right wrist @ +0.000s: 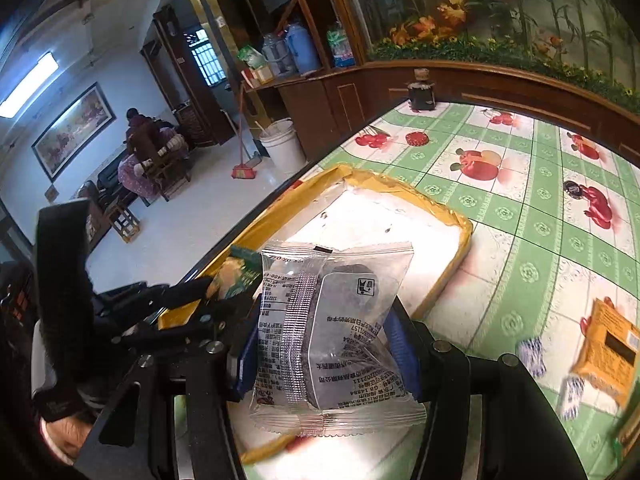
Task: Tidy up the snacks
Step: 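Carry both packets over the tray and open both tools to release them, then move left tool back over the table toward a black-and-white wrapped candy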
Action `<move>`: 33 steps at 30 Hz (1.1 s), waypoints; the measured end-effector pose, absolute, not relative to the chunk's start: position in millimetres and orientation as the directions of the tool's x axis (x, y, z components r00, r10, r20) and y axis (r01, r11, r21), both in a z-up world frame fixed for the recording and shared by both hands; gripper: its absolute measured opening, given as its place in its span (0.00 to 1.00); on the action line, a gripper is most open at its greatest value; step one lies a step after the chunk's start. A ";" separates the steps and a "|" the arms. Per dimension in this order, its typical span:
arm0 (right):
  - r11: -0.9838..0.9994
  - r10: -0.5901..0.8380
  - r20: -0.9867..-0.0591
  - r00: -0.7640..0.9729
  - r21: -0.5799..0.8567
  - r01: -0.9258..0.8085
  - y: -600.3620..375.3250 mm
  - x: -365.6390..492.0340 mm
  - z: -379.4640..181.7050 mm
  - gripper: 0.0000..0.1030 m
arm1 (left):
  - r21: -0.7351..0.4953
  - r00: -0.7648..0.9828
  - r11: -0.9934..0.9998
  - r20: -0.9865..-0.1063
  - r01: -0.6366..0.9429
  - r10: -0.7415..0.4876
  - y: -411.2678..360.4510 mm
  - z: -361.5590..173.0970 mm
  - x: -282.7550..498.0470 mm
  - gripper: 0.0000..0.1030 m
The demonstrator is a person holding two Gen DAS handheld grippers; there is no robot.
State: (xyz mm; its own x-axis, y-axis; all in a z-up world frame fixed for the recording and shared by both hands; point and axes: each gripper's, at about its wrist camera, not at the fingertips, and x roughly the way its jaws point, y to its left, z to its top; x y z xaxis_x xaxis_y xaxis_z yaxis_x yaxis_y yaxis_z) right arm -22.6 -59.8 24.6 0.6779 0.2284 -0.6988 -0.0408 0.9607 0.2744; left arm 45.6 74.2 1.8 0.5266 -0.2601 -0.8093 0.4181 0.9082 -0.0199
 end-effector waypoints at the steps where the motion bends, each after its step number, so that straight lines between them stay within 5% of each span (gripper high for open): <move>1: 0.962 0.220 -0.707 0.672 0.272 -0.030 -60.9 -11.6 20.4 0.55 | -0.014 0.522 0.911 -0.816 0.413 -0.249 71.2 -0.8 51.4 0.41; 16: 0.975 0.133 -0.793 0.594 0.213 0.066 -75.8 85.2 -27.0 0.56 | 0.024 0.474 0.924 -0.863 0.382 -0.174 41.0 -20.0 103.1 0.42; 19: 0.977 0.129 -0.801 0.585 0.202 0.061 -76.2 90.6 -28.8 0.59 | 0.042 0.483 0.924 -0.861 0.380 -0.159 42.4 -19.7 101.7 0.50; 28: 0.964 0.159 -0.757 0.634 0.257 0.065 -87.0 70.4 -13.9 0.59 | 0.030 0.495 0.933 -0.853 0.358 -0.163 58.4 -9.2 90.9 0.56; 33: 0.956 0.142 -0.707 0.693 0.279 0.088 -105.0 25.4 12.3 0.70 | -0.005 0.524 0.916 -0.819 0.402 -0.234 53.7 13.6 64.8 0.64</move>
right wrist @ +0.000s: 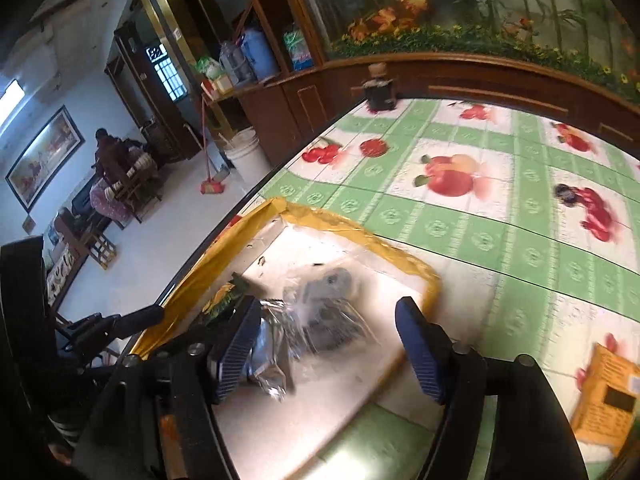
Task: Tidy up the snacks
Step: 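Move left tool back over the table toward a black-and-white wrapped candy, then close left tool on the black-and-white wrapped candy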
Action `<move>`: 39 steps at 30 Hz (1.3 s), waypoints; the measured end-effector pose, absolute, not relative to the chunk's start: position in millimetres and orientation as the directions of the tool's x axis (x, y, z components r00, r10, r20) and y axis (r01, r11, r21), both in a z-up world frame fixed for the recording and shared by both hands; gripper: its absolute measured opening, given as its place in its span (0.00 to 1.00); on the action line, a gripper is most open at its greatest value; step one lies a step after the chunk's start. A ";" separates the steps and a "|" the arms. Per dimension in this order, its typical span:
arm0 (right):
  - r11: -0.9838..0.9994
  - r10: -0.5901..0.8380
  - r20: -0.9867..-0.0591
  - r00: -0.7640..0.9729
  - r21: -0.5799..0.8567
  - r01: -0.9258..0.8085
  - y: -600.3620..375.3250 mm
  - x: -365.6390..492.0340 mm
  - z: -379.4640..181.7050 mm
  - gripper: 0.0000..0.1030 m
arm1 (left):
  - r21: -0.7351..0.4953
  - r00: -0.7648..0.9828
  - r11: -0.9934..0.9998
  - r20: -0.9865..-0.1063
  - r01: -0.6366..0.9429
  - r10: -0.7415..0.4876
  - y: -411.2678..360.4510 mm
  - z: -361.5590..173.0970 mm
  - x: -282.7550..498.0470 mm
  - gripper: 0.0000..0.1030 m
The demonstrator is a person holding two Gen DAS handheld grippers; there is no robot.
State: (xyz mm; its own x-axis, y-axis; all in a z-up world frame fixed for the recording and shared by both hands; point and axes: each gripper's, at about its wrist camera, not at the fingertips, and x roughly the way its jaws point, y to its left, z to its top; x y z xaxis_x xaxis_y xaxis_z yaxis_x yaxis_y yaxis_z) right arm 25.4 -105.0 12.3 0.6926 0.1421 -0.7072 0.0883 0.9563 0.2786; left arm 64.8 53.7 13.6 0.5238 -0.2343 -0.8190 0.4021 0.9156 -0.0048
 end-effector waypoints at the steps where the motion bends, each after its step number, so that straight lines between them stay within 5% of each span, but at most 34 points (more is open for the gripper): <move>1: 0.955 0.132 -0.701 0.701 0.280 0.100 -109.8 14.3 15.0 0.70 | -0.004 0.529 0.912 -0.813 0.410 -0.242 49.6 17.2 58.5 0.64; 18: 0.848 -0.095 -0.694 0.714 0.318 0.423 -233.7 -183.5 5.0 0.71 | 0.017 0.461 0.763 -0.806 0.647 -0.373 -43.0 23.7 -36.0 0.66; 28: 0.895 -0.080 -0.706 0.703 0.259 0.362 -218.4 -178.2 -7.3 0.70 | 0.011 0.418 0.751 -0.836 0.661 -0.355 -70.9 3.2 -44.6 0.66; 37: 0.933 -0.039 -0.761 0.648 0.204 0.296 -201.9 -129.4 -37.2 0.56 | -0.078 0.337 0.757 -0.862 0.649 -0.378 -87.0 -7.3 -26.4 0.66; 39: 0.934 -0.035 -0.768 0.640 0.202 0.294 -202.9 -122.1 -41.9 0.46 | -0.077 0.342 0.761 -0.861 0.645 -0.377 -89.1 -6.3 -22.4 0.66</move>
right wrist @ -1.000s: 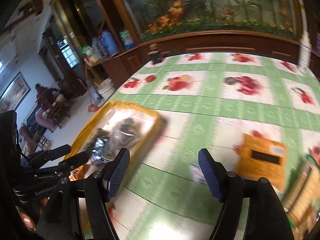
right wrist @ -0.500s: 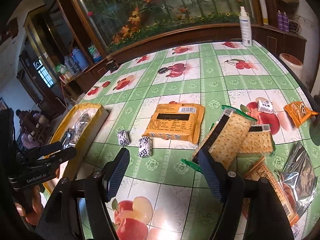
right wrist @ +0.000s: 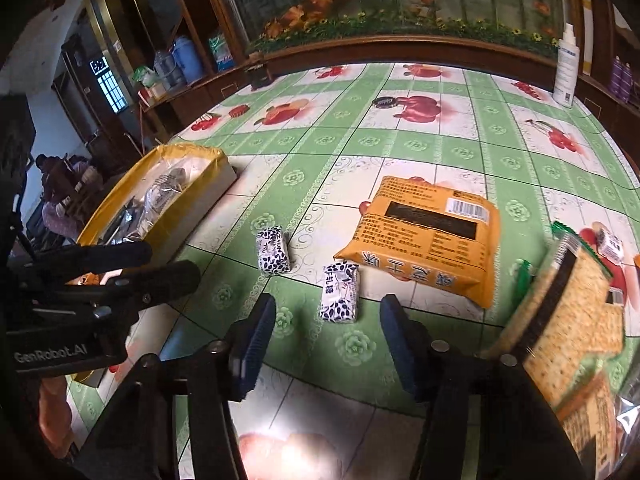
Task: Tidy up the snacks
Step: 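Close left tool on the black-and-white wrapped candy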
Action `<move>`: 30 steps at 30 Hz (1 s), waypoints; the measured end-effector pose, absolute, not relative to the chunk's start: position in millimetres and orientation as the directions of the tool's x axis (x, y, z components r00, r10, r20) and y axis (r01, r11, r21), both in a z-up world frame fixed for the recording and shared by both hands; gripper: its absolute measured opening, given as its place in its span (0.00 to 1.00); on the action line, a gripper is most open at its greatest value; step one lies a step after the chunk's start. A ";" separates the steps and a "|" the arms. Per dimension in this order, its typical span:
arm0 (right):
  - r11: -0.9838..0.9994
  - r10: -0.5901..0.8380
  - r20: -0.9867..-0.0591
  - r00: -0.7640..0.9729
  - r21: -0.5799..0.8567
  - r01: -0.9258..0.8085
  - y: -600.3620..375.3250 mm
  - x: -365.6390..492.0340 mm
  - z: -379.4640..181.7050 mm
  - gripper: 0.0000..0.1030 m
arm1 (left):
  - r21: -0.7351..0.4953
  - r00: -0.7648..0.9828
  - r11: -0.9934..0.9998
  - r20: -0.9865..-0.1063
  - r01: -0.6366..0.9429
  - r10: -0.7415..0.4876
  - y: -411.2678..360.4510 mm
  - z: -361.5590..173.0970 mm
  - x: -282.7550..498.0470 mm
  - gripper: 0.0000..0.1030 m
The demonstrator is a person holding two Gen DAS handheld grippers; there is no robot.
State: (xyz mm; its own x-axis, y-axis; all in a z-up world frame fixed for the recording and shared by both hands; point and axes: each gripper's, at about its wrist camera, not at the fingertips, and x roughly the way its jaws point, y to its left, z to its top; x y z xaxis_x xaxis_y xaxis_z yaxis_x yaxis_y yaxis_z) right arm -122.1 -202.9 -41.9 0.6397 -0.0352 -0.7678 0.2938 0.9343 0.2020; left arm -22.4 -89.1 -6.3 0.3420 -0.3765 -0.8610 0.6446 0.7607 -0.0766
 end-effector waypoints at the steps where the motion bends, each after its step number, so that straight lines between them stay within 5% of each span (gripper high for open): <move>1: 0.935 -0.036 -0.770 0.637 0.200 0.294 -203.4 -119.0 -43.0 0.43 | -0.074 0.344 0.762 -0.862 0.643 -0.374 -90.5 -6.3 -20.5 0.66; 8: 0.946 -0.064 -0.793 0.606 0.146 0.290 -203.1 -110.9 -47.8 0.20 | -0.075 0.329 0.754 -0.868 0.653 -0.372 -107.5 -14.8 -15.4 0.66; 16: 0.923 -0.075 -0.773 0.630 0.186 0.338 -219.3 -156.0 -35.1 0.19 | -0.044 0.328 0.772 -0.889 0.634 -0.320 -138.9 -42.6 -16.3 0.64; 17: 0.921 -0.075 -0.771 0.633 0.189 0.339 -220.4 -160.3 -33.3 0.19 | -0.031 0.341 0.780 -0.888 0.625 -0.308 -140.4 -46.3 -16.2 0.63; 19: 0.917 -0.068 -0.764 0.642 0.205 0.341 -222.5 -169.8 -29.7 0.19 | -0.008 0.383 0.776 -0.867 0.630 -0.320 -141.1 -45.0 -20.0 0.32; 20: 0.915 -0.066 -0.760 0.646 0.212 0.343 -223.2 -173.6 -27.7 0.19 | -0.007 0.383 0.774 -0.866 0.633 -0.321 -141.3 -43.5 -20.7 0.28; 30: 0.906 -0.056 -0.723 0.689 0.253 0.339 -218.5 -191.7 -8.6 0.19 | -0.019 0.402 0.765 -0.843 0.643 -0.358 -110.8 -22.0 -33.2 0.27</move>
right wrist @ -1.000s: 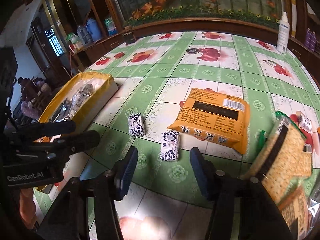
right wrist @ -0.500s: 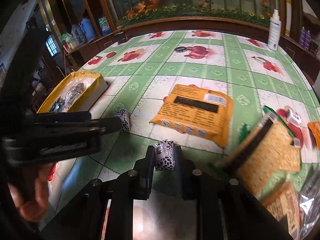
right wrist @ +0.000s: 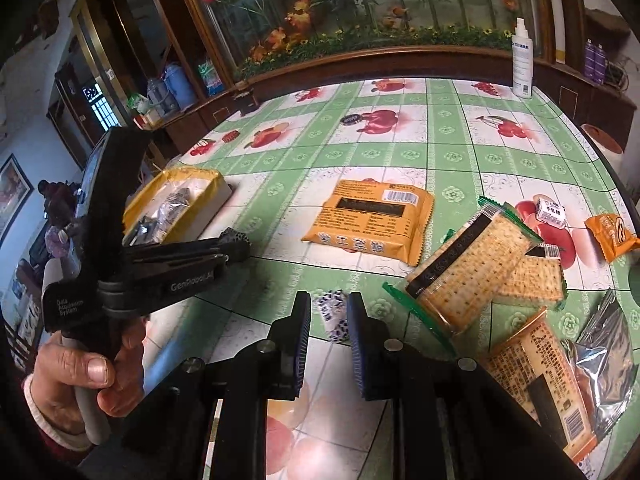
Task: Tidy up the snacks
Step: 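Close left tool on the black-and-white wrapped candy, then carry candy into the tray beside the orange bag and open left tool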
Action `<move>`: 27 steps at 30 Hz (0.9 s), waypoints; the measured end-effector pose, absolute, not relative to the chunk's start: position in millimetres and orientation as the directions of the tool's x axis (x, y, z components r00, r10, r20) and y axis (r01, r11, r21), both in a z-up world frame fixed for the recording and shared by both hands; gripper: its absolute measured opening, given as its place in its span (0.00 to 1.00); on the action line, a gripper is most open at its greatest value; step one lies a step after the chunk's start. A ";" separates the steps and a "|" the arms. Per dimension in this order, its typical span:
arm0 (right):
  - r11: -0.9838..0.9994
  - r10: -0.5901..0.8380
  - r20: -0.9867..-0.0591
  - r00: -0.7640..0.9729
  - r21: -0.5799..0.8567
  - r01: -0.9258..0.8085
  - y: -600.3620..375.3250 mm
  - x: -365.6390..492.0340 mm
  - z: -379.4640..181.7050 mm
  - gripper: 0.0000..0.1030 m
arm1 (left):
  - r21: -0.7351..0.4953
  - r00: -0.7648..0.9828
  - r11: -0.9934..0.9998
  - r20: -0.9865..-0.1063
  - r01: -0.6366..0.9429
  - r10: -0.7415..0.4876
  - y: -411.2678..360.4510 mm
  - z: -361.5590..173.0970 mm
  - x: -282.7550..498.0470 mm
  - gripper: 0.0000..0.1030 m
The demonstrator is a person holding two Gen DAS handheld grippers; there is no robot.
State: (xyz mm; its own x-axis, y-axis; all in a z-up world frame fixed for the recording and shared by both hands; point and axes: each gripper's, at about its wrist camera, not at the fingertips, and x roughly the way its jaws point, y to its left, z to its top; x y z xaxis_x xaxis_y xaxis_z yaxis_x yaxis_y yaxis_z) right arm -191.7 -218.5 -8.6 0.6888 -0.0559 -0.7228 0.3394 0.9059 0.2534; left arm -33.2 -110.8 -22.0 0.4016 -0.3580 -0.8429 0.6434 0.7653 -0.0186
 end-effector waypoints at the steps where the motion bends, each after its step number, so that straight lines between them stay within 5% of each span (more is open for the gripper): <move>1: 0.908 -0.056 -0.719 0.693 0.252 0.335 -215.3 -191.5 -6.1 0.19 | -0.009 0.417 0.770 -0.837 0.637 -0.355 -105.8 -17.4 -35.4 0.27; 27: 0.966 -0.021 -0.660 0.751 0.179 0.185 -123.7 -166.9 39.9 0.18 | 0.059 0.608 0.860 -0.731 0.507 -0.309 3.6 21.9 -55.8 0.27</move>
State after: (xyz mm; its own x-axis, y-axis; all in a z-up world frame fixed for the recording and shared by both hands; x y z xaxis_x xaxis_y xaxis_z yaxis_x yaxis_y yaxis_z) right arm -166.9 -123.7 39.9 0.7510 -0.0214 -0.6599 0.1846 0.9664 0.1787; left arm -55.8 3.6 21.9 0.6082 -0.3089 -0.7312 0.5075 0.8596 0.0589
